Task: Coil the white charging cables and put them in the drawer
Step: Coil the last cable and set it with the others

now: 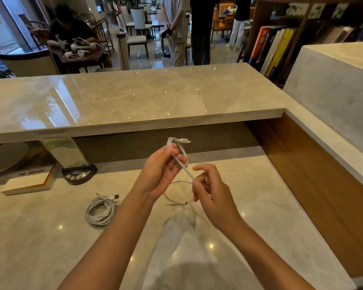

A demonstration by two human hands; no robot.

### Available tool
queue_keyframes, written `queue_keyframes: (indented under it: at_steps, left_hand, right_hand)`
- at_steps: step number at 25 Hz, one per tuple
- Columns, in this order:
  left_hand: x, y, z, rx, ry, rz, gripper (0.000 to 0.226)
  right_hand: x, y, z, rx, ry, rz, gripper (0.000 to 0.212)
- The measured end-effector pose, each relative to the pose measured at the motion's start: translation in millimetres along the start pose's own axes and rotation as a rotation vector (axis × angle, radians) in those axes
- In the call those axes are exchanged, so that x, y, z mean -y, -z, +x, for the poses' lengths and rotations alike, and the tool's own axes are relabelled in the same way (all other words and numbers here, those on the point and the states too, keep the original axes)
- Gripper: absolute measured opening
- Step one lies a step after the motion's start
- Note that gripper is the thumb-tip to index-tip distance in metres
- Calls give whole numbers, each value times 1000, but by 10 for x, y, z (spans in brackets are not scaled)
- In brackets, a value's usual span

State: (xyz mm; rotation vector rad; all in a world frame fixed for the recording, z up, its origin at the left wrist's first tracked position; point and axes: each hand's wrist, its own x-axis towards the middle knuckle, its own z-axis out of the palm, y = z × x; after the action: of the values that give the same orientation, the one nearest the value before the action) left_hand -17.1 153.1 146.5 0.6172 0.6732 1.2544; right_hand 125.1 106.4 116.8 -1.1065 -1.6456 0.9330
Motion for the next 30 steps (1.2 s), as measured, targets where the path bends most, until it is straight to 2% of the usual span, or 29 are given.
queue_keyframes:
  at_steps: [2, 5, 8, 11, 14, 16, 18, 21, 23, 26, 28, 30]
  left_hand:
    - [-63, 35, -19, 22, -3, 34, 23]
    - [-136, 113, -38, 42, -2, -10, 25]
    - [-209, 182, -60, 132, 45, 23, 21]
    - [-203, 246, -96, 250, 122, -21, 15]
    - [-235, 309, -102, 320, 154, -96, 16]
    - [-270, 329, -123, 341, 175, -11, 20]
    - [-252, 315, -159, 360, 208, 124, 19]
    - [-166, 271, -189, 350, 259, 245, 12]
    - [-116, 250, -183, 291, 261, 360, 20]
    - [-37, 216, -172, 97, 193, 555, 26]
    - [37, 191, -172, -6, 122, 629, 25]
    - [124, 187, -170, -66, 67, 602, 22]
  right_hand:
    - [-95, 195, 82, 189, -44, -19, 23]
    - [-150, 535, 217, 529, -153, -265, 22]
    - [-130, 849, 330, 685, -319, -206, 22]
    - [-119, 1081, 488, 799, -390, -236, 23]
    - [-158, 1143, 533, 703, -448, -95, 40]
    - [-165, 1102, 577, 569, -469, -51, 32]
    - [-126, 1034, 699, 471, -488, -132, 21]
    - [11, 891, 898, 453, -522, -294, 20]
    - [104, 764, 969, 370, -504, -358, 23]
    - [230, 523, 954, 162, -423, -430, 22]
    - [289, 361, 868, 91, -423, -334, 27]
    - [321, 203, 717, 118, -410, -196, 32]
